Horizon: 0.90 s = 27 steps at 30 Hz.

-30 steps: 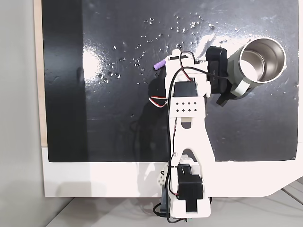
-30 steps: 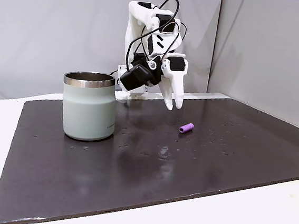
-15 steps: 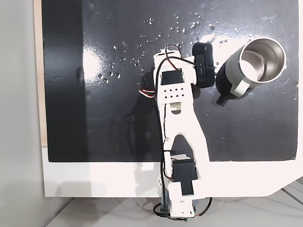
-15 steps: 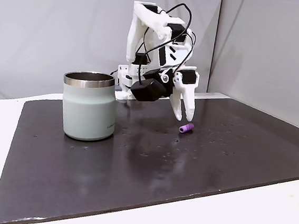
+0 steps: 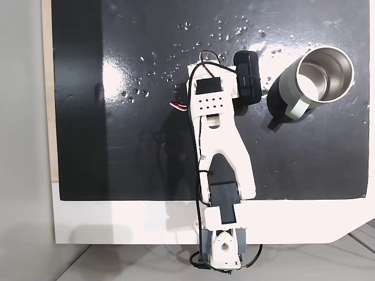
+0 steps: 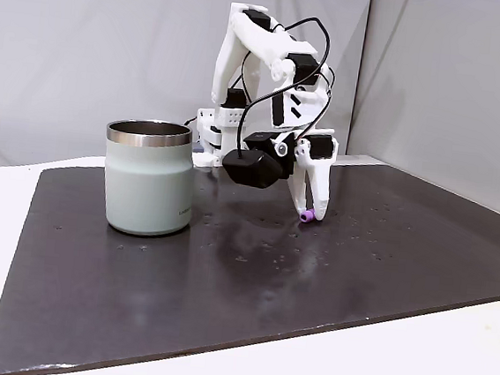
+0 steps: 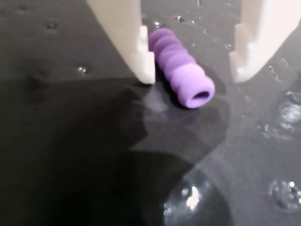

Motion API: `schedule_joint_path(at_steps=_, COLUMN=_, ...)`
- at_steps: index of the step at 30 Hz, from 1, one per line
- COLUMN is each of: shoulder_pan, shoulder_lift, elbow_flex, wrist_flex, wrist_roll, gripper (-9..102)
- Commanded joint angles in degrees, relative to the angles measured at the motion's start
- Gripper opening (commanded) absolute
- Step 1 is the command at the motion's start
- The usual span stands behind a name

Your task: Grasp a pengrip and put it in the cup.

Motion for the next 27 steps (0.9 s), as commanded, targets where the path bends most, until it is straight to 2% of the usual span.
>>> schedule_joint_path(at_steps=1, shoulder_pan=-1.1, shoulder_lift=-0.4, elbow_flex=-3.8, wrist_flex=0.5, wrist_roll=-0.7, gripper=15)
schedule_joint_path(at_steps=9, shoulder_pan=-1.1, shoulder_lift=-2.8, elbow_flex=-4.5, wrist_flex=0.7, wrist_roll=-0.5, gripper=0)
schedule_joint_path(at_steps=15, shoulder_pan=-1.1, shoulder_lift=-2.1, elbow_flex=-5.3, wrist_flex=1.9, wrist_roll=-0.4, gripper=0)
schedule_joint_path(at_steps=27, shoulder_pan=1.5, shoulder_lift=15.6, elbow_flex=-7.9, wrist_flex=14.2, wrist_roll=2.5, gripper=0)
